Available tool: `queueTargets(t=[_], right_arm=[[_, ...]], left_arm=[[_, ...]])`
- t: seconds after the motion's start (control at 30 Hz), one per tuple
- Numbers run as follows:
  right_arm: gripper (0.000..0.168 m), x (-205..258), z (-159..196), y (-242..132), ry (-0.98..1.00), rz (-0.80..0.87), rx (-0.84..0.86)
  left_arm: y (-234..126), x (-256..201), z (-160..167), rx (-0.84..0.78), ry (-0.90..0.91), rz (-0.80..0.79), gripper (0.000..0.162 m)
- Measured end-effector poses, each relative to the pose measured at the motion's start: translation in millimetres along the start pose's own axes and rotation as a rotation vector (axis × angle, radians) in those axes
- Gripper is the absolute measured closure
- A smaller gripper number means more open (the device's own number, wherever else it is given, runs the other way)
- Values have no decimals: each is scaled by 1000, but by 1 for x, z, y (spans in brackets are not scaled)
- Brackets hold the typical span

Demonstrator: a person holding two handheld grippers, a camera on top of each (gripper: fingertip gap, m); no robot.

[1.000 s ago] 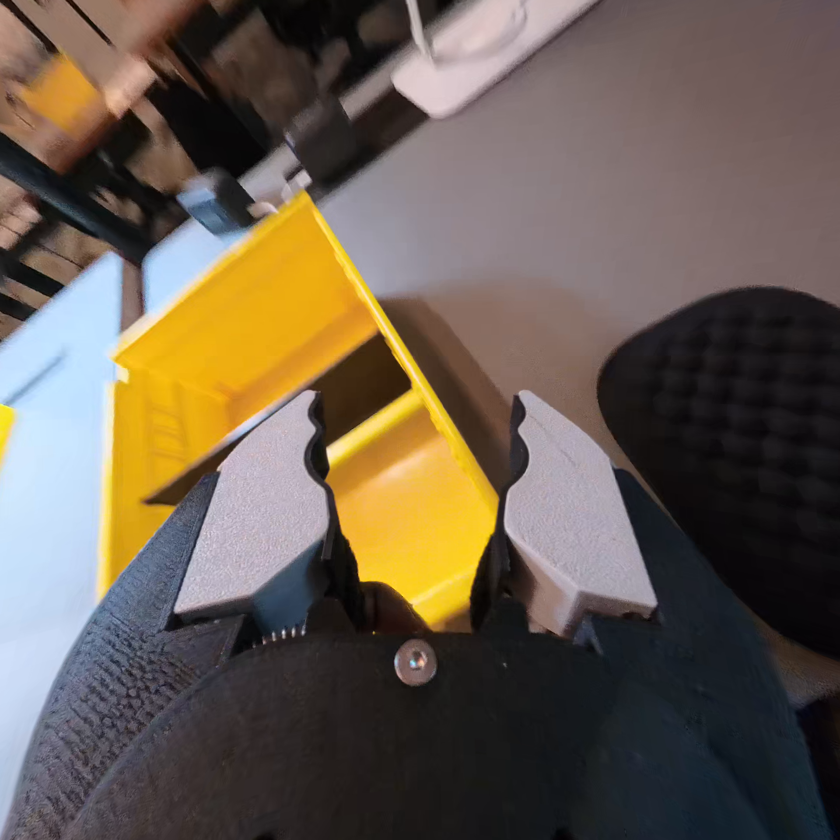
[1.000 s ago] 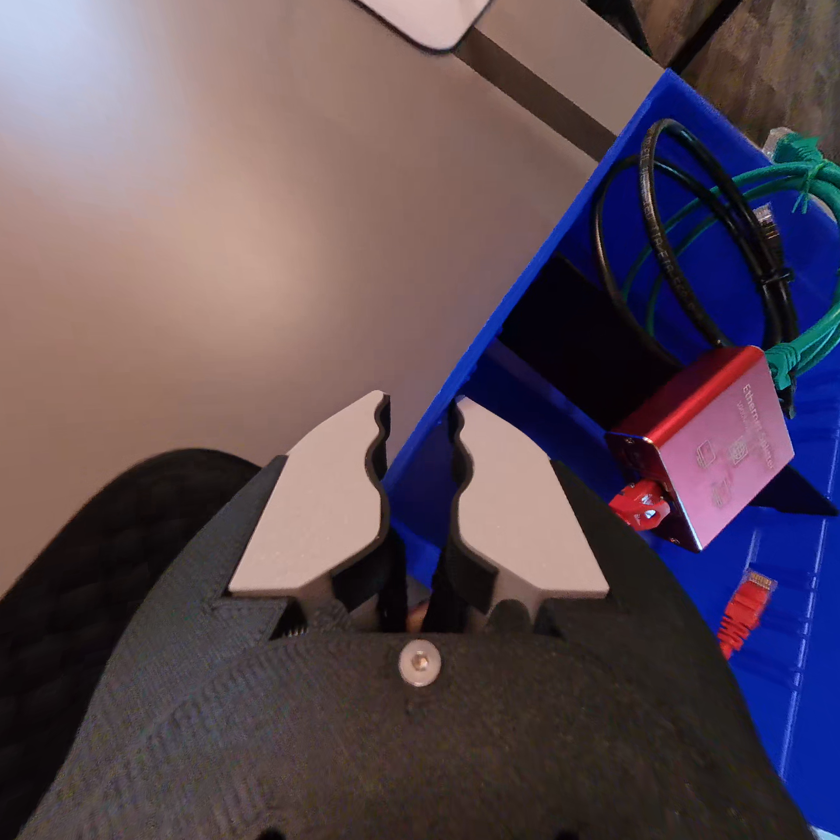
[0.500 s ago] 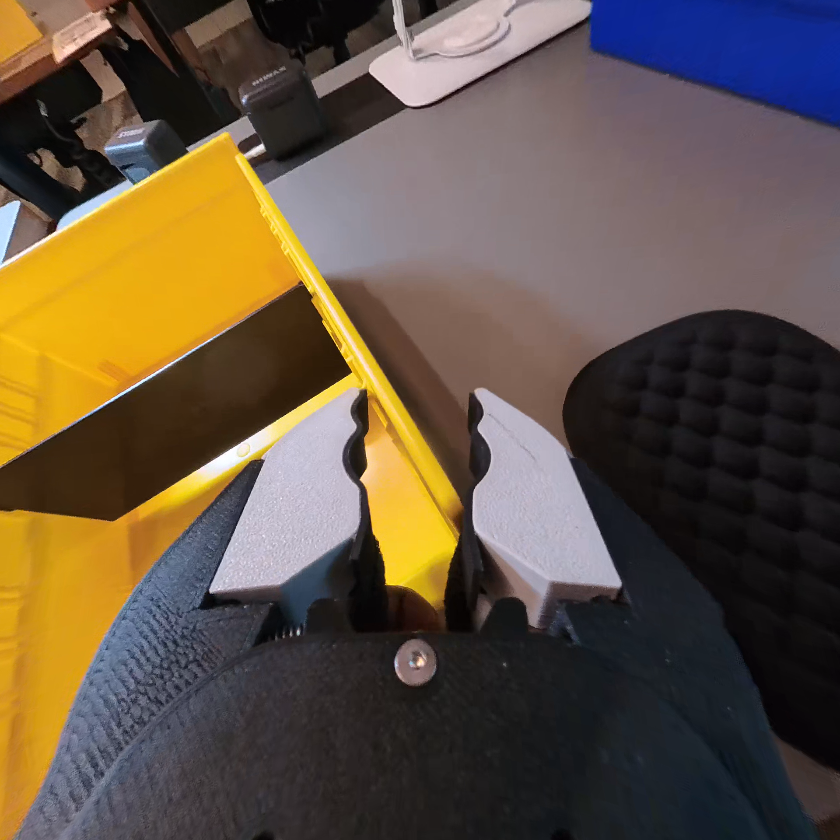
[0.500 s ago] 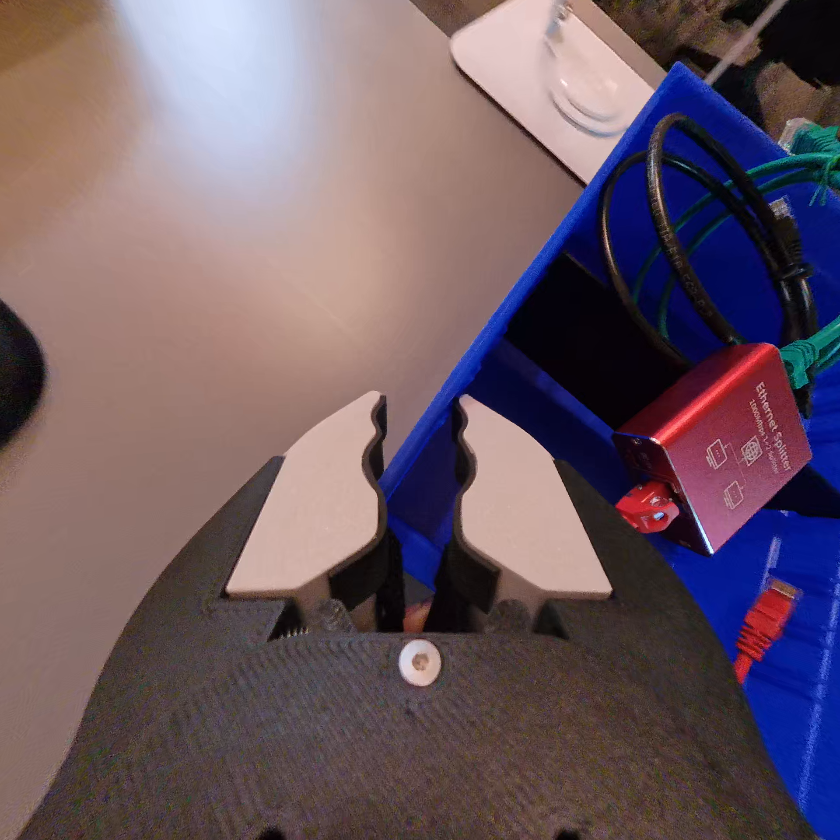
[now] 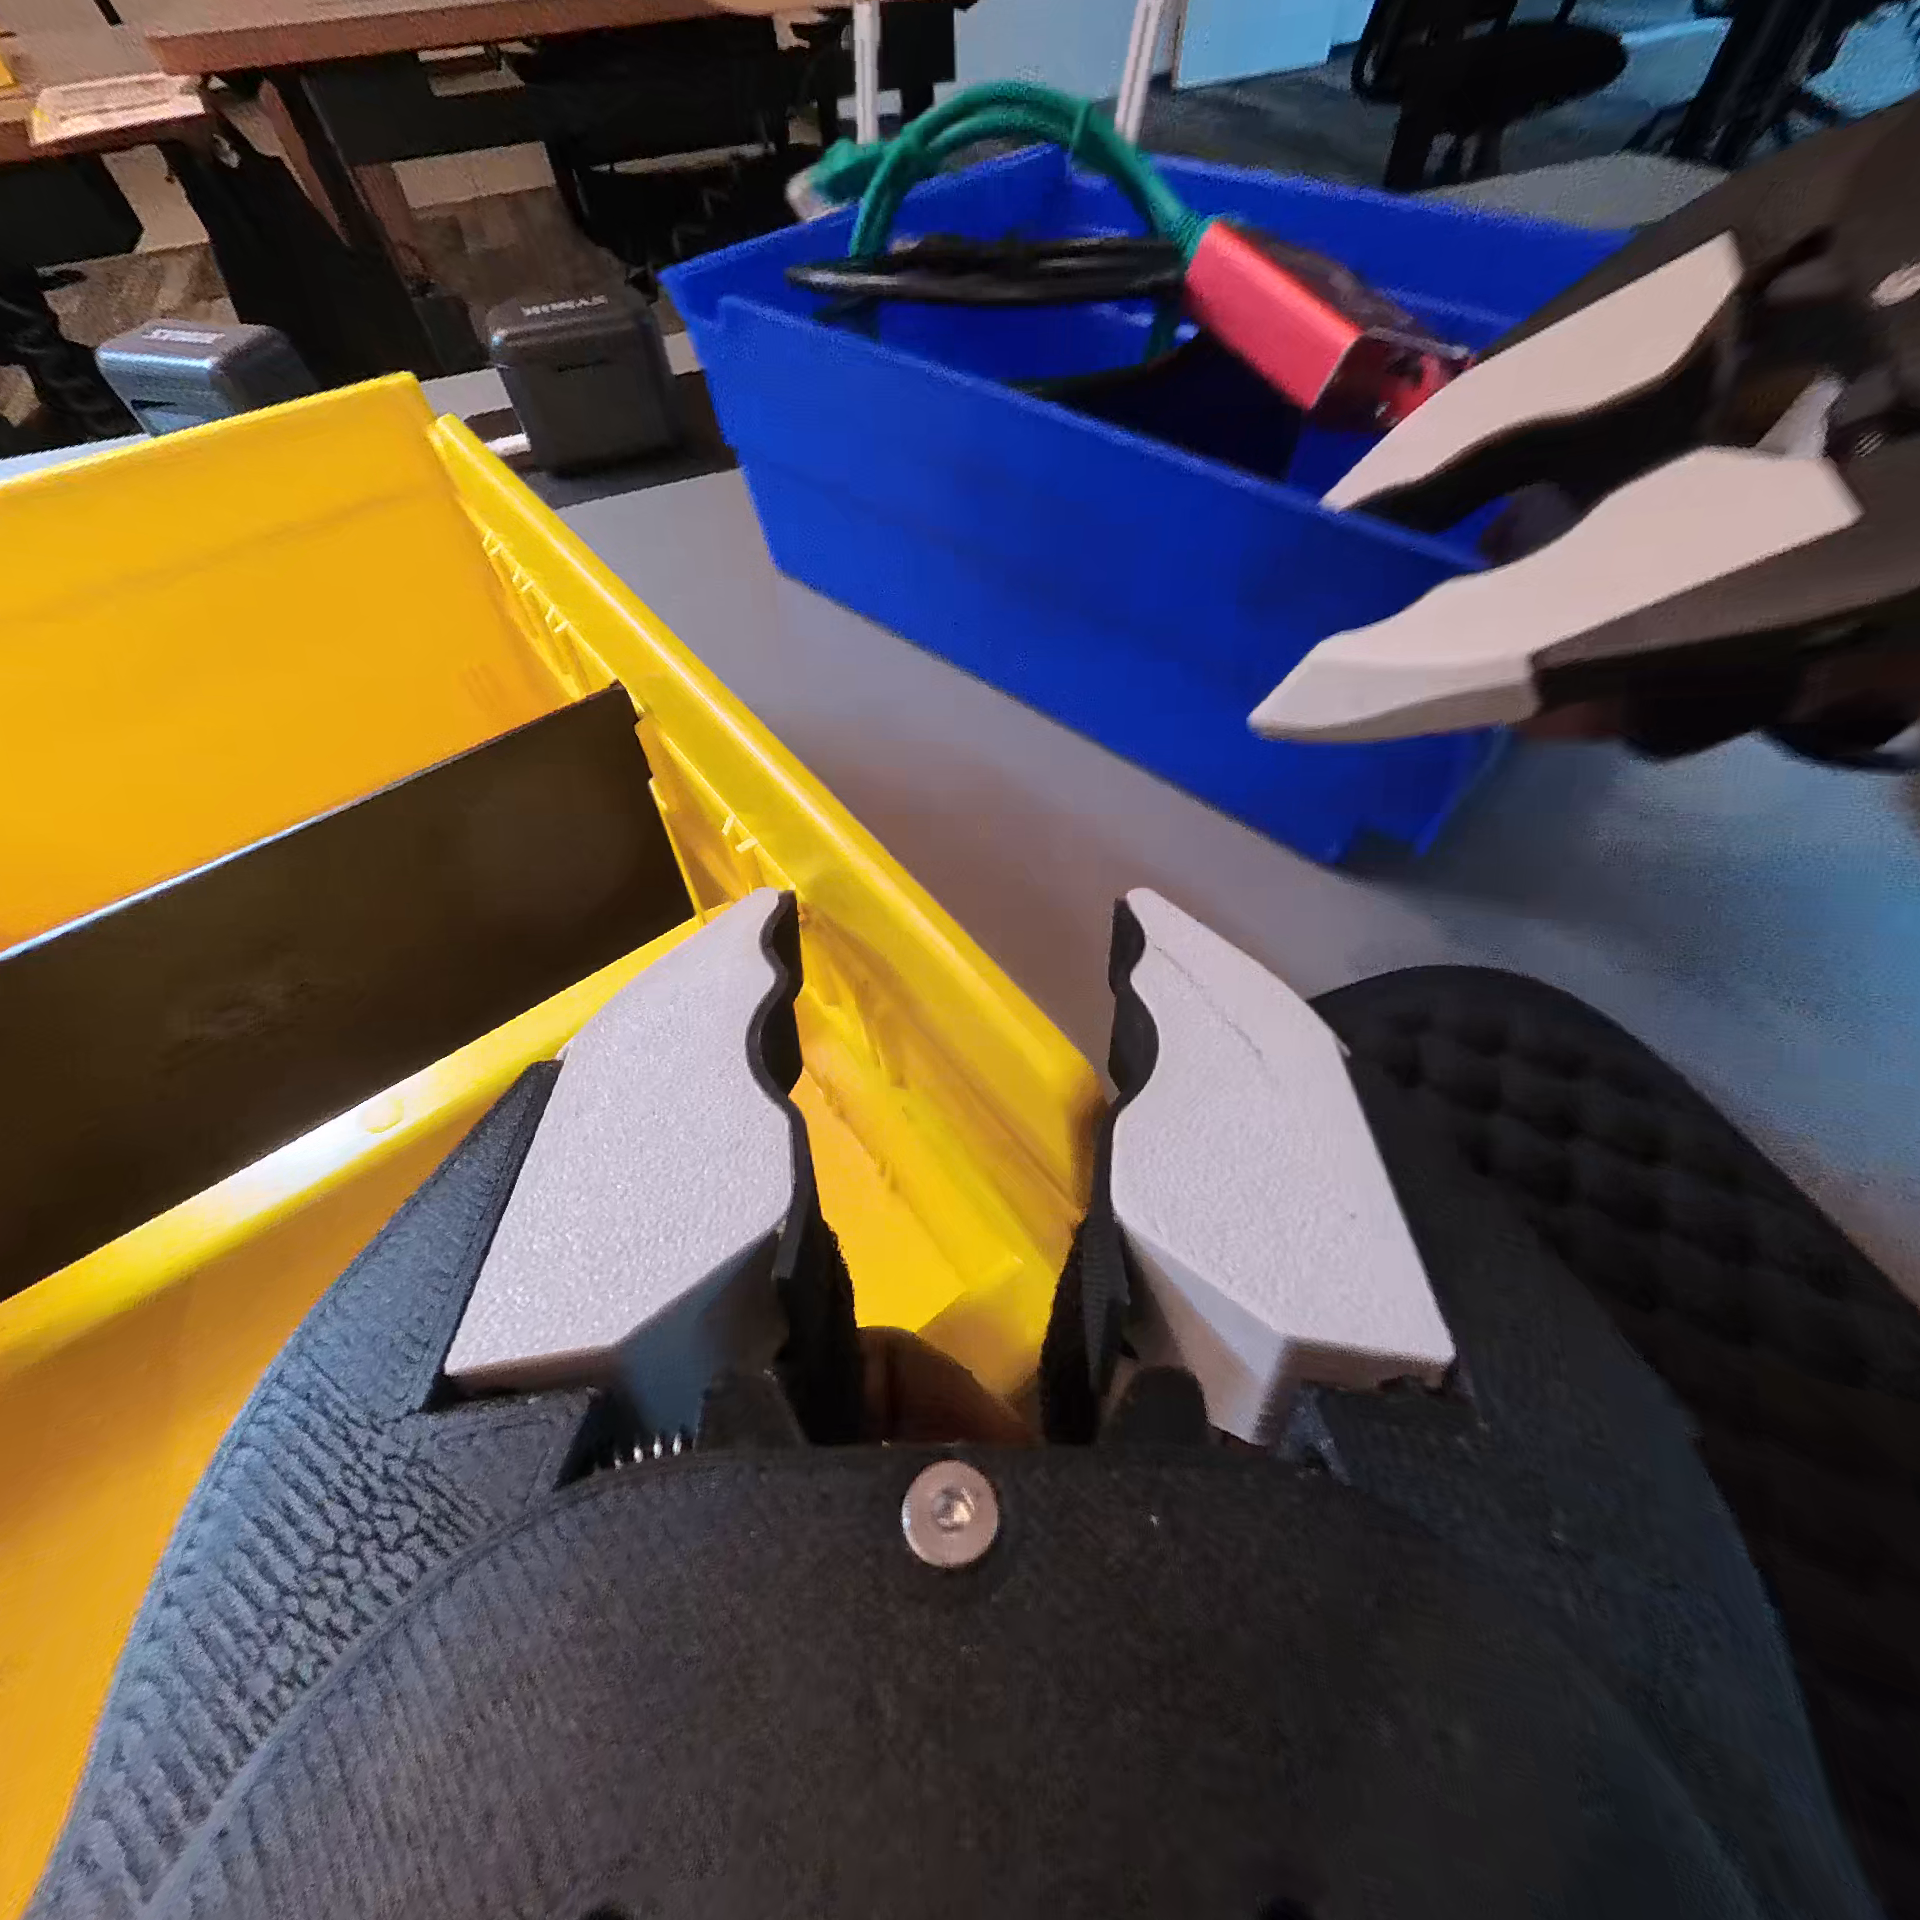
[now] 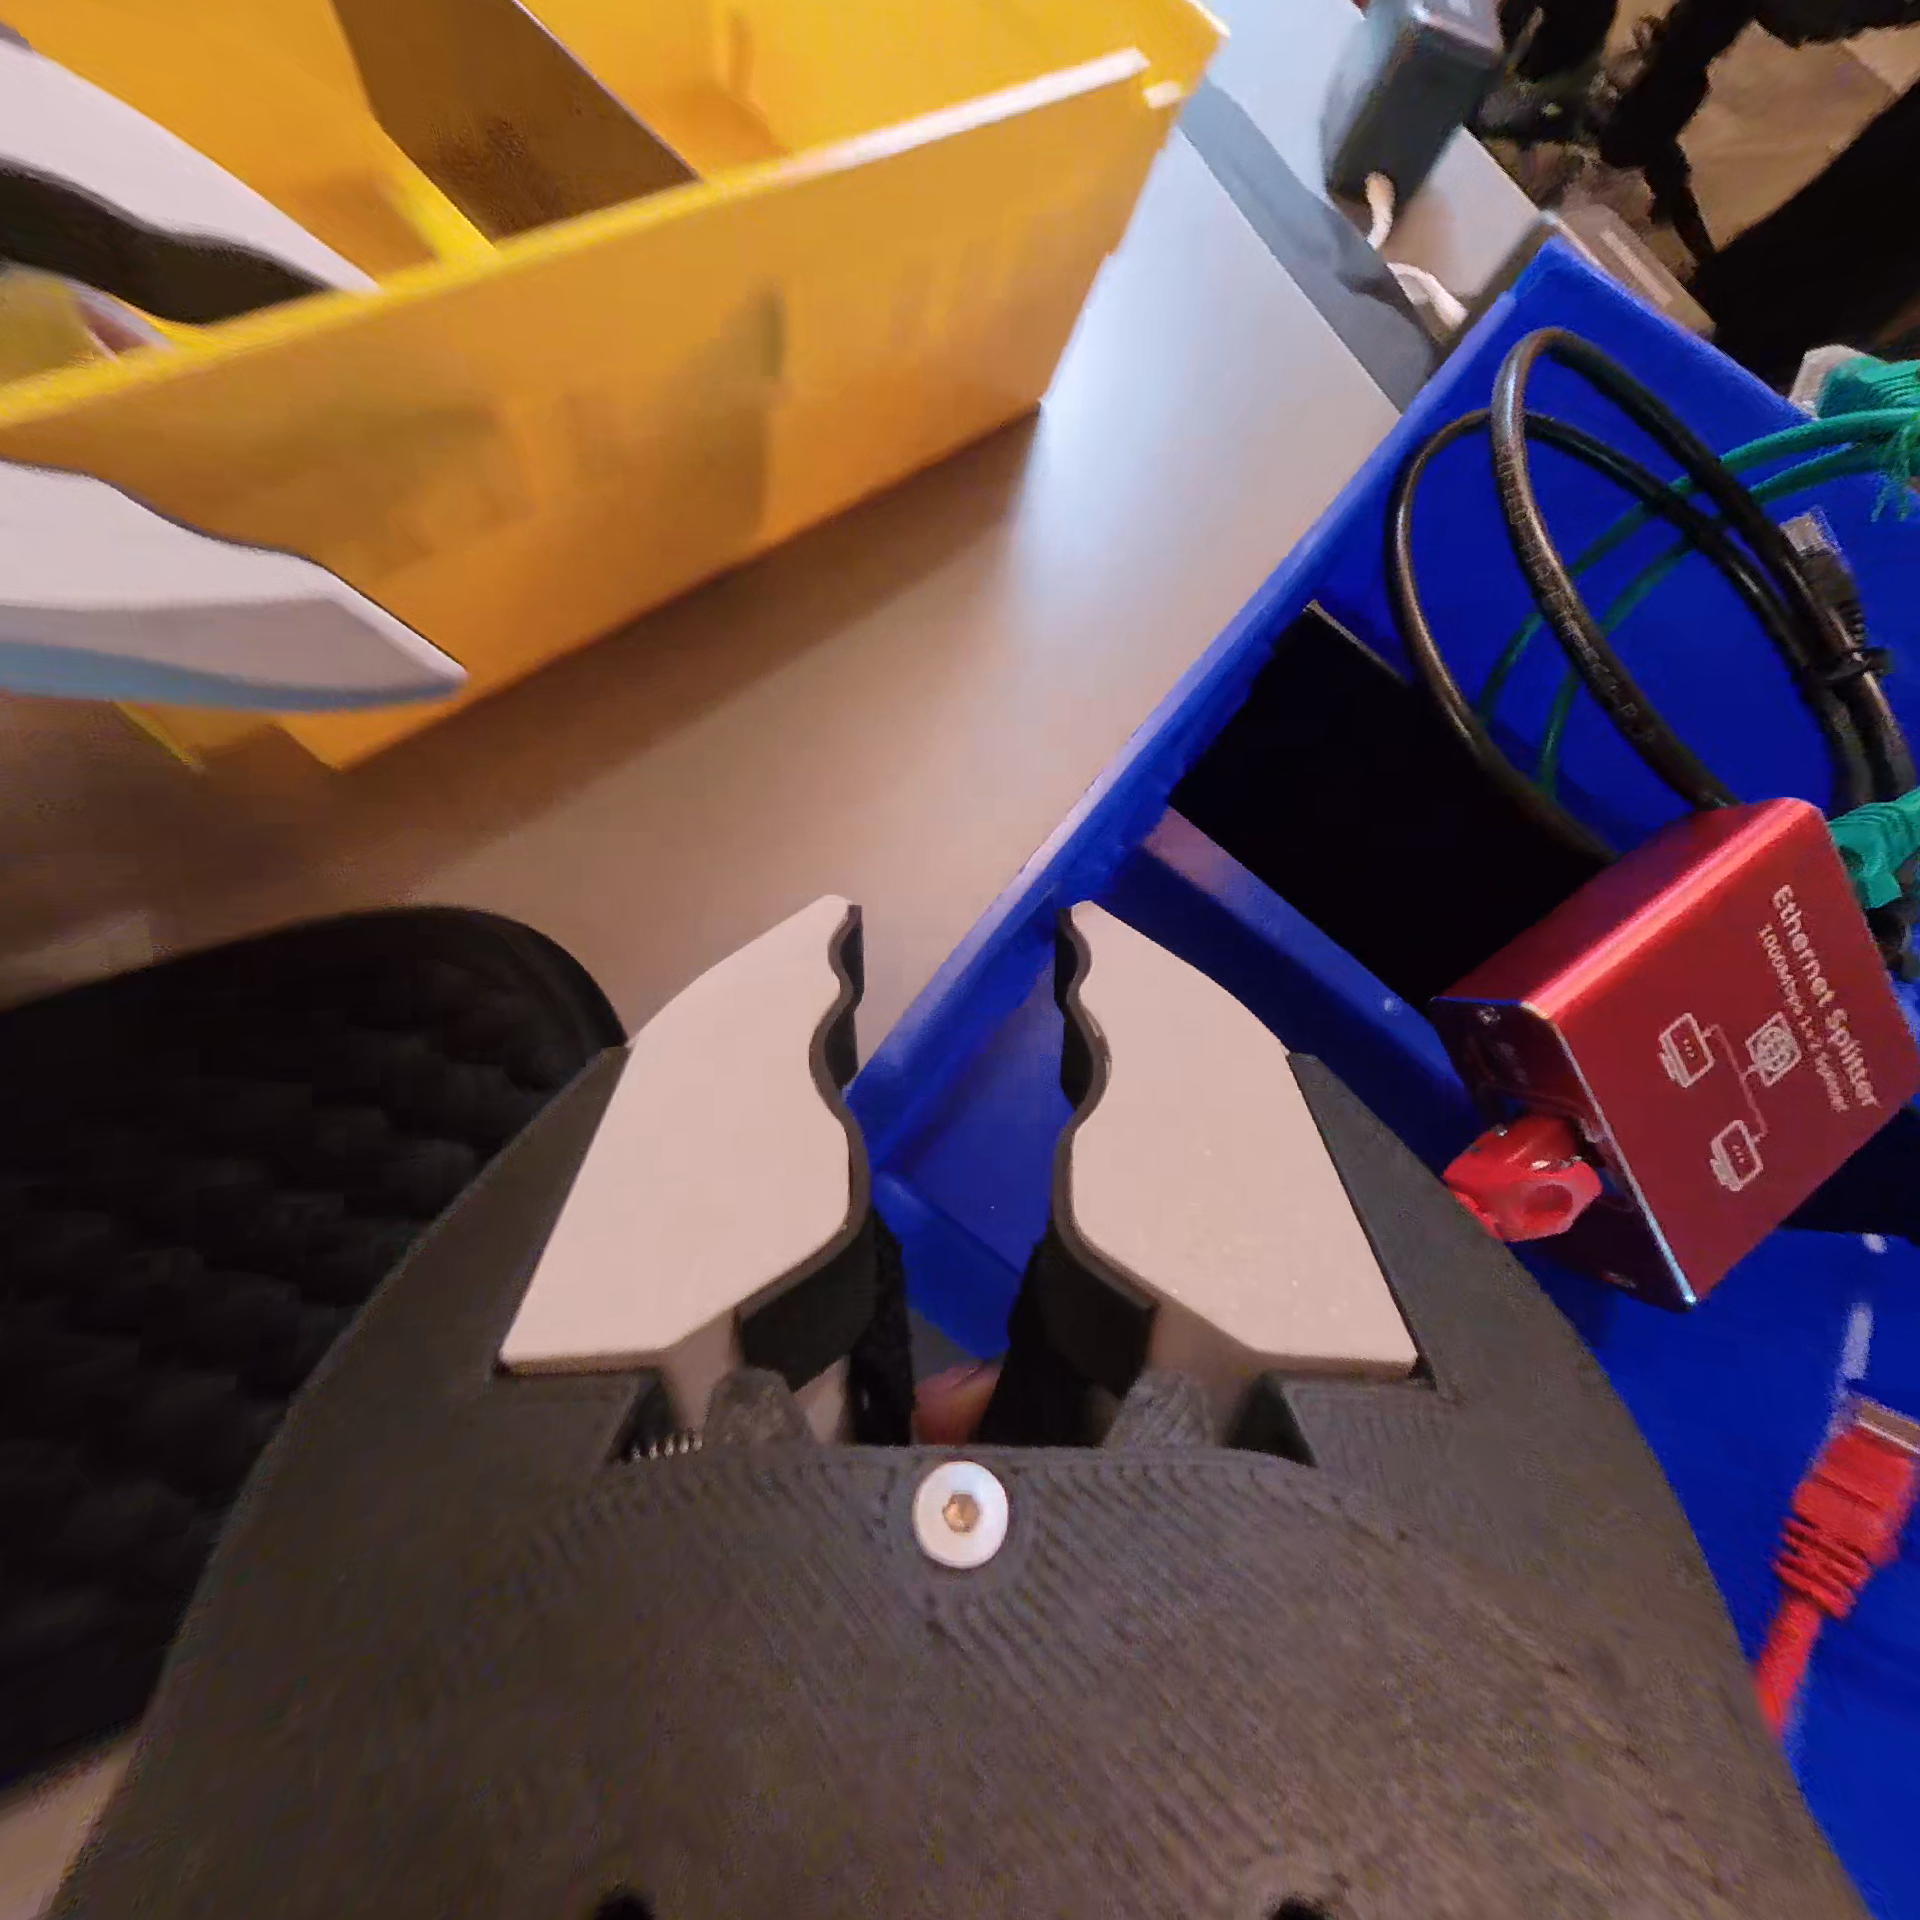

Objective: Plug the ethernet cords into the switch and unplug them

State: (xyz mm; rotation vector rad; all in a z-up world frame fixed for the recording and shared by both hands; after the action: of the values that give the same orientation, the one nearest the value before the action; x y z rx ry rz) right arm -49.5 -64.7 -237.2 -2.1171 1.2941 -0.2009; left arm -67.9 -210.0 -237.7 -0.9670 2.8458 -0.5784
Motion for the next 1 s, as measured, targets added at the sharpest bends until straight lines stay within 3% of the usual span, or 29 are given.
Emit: queueTargets(t=[0.2, 0.37, 0.43, 0.53, 0.6, 0.7, 0.77, 0.83, 0.87, 0.9, 1.0], right_arm=[[123, 26, -26, 27, -44, -103, -50], [98, 43, -39, 33, -71, -221, -115], [87, 48, -61, 16, -51, -195, -305], [87, 68, -87, -13, -84, -140, -534], [75, 89, -85, -9, -82, -168, -482], [68, 114, -67, 18, -65, -236, -287], [81, 121, -55, 34, -57, -268, -177], [111, 127, -48, 46, -57, -303, -111], [115, 126, -49, 47, -81, -290, -119], [126, 124, -50, 48, -124, -267, -126], [134, 121, -56, 40, -317, -120, -177]], left_arm=[[-33, 22, -25, -99, 39, -67, 105], [-88, 82, -36, -143, 113, -324, 99], [-108, 117, -27, -134, 107, -466, 90], [-123, 160, 5, -27, 46, -578, 81], [-119, 169, 29, 44, -30, -505, 80], [-103, 156, 46, 2, -196, -269, 91], [-94, 152, 58, 53, -250, -200, 97], [-92, 158, 67, 121, -215, -265, 128], [-94, 161, 69, 144, -173, -319, 136], [-95, 161, 69, 164, -144, -354, 140], [-98, 156, 63, 139, -144, -427, 144]])
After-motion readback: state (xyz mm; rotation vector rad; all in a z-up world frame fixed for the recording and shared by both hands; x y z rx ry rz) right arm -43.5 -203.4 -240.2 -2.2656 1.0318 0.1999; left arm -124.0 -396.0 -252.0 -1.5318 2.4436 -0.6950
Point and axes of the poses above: each gripper's, where its closed fingertips meet, y out along the fingers, z out of its underside, x = y × z across the jaws, the point moved 4 cm from there along -y, back along the fingers, and after that the axes turned 1 degree about -z, right-handed, at the moved point
